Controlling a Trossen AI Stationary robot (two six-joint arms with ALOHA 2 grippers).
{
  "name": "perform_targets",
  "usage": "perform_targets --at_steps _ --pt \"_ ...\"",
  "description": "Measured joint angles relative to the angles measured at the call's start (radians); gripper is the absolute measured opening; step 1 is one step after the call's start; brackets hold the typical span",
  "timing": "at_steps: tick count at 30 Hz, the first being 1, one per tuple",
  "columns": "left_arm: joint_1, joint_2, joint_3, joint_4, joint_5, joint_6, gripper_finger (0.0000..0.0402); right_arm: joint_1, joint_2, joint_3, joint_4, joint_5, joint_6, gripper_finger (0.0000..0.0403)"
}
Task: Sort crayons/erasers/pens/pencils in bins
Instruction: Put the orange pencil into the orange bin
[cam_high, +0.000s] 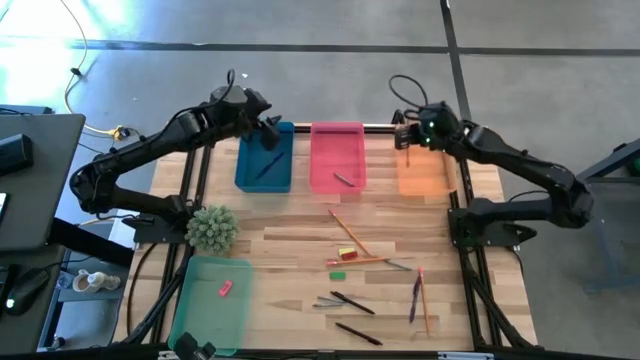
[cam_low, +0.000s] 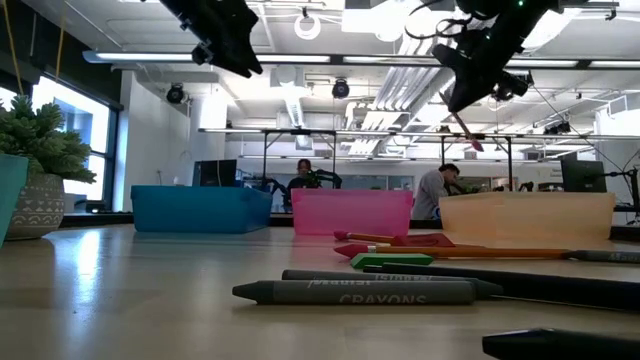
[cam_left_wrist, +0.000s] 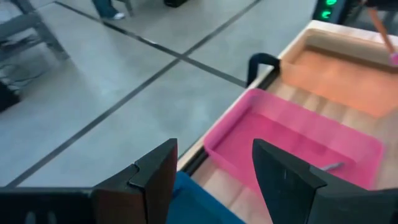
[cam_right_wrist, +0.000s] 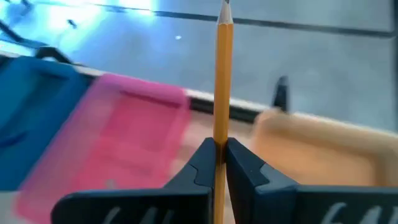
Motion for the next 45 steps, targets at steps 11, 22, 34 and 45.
perform_targets --at_steps 11,22,34,45 --pt "0.021 0.0 0.0 0.0 -0.021 0.0 0.0197 -0.212 0.133 -0.016 -0.134 -0.112 -0.161 0.0005" --pt "0.02 0.0 0.0 -0.008 -0.021 0.0 0.0197 -0.241 0.283 -0.016 -0.136 -0.162 -0.279 0.0005" --pt "-0.003 0.0 0.0 -0.013 -0.017 -0.027 0.0197 -0.246 0.407 -0.016 -0.194 -0.165 -0.403 0.0005" --pt "-0.04 0.0 0.0 -0.026 -0.017 -0.03 0.0197 -0.304 0.463 -0.017 -0.256 -0.204 -0.405 0.0006"
